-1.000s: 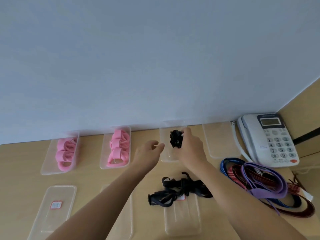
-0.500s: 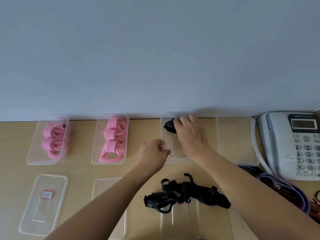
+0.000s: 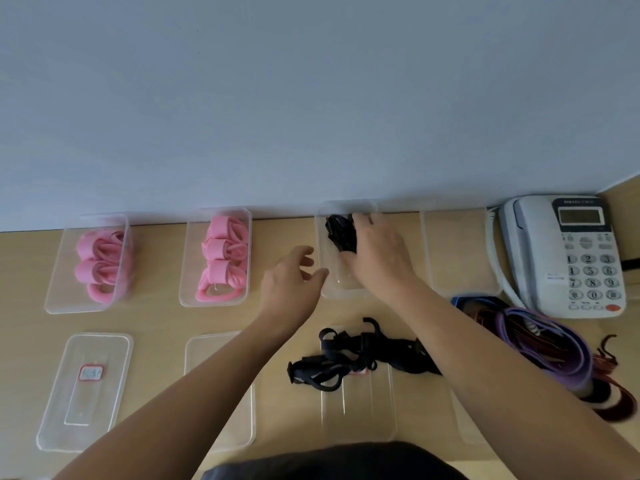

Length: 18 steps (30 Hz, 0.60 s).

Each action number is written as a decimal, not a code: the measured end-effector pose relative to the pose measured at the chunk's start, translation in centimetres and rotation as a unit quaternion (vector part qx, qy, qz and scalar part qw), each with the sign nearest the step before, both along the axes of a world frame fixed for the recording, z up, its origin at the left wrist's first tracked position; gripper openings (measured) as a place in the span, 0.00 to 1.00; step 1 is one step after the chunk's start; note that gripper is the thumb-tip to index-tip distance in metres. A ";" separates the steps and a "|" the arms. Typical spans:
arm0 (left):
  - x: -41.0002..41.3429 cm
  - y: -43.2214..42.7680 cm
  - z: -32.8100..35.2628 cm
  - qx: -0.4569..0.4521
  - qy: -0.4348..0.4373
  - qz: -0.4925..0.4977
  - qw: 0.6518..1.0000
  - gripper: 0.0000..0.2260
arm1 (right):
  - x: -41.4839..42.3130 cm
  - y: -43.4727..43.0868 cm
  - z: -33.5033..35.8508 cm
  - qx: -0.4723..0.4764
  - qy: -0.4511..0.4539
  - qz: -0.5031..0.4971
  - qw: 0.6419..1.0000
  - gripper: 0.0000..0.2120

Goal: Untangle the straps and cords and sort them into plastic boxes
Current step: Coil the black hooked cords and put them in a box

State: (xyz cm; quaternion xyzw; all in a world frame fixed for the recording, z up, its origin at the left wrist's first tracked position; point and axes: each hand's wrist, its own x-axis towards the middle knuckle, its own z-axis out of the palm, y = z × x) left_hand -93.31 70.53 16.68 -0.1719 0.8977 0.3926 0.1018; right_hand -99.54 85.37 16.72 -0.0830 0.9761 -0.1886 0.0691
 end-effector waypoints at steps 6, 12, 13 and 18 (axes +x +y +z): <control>4.7 -1.1 0.0 -0.005 0.094 -0.062 0.994 0.07 | 9.7 5.8 1.1 -0.076 0.047 0.005 0.996 0.16; 7.9 -0.9 -0.5 -0.001 0.075 -0.105 0.992 0.07 | 14.9 6.5 -1.3 0.147 -0.117 0.115 0.975 0.35; 8.2 -0.9 -0.4 -0.001 0.073 -0.108 0.991 0.07 | 15.1 6.4 -1.4 0.152 -0.111 0.120 0.975 0.36; 10.0 -1.2 0.8 -0.007 0.092 -0.115 0.989 0.08 | 16.0 6.1 -1.5 0.161 -0.122 0.113 0.973 0.46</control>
